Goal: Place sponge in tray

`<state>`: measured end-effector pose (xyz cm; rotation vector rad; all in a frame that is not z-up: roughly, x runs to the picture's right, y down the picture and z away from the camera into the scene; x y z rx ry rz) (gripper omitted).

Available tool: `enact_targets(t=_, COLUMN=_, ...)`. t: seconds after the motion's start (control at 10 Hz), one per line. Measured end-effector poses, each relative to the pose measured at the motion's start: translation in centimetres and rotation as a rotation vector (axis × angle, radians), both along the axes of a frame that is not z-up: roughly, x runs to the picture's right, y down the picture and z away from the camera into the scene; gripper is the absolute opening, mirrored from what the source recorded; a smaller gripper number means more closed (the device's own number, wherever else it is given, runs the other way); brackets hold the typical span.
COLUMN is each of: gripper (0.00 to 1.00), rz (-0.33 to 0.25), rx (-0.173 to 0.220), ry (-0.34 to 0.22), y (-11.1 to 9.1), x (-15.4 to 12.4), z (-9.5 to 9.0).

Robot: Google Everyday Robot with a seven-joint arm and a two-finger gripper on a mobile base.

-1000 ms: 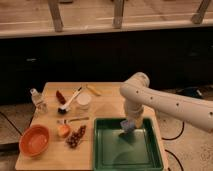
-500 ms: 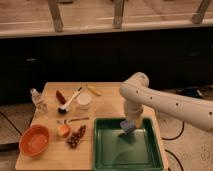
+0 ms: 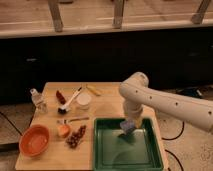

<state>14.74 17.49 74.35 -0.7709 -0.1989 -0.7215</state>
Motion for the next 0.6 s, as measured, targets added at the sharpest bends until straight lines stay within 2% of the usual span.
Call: enact_targets(t=0.6, gripper=0.09, rz=-0.025, rx=-0.005, ry=-0.019, y=0.04, x=-0.26, z=-0.16)
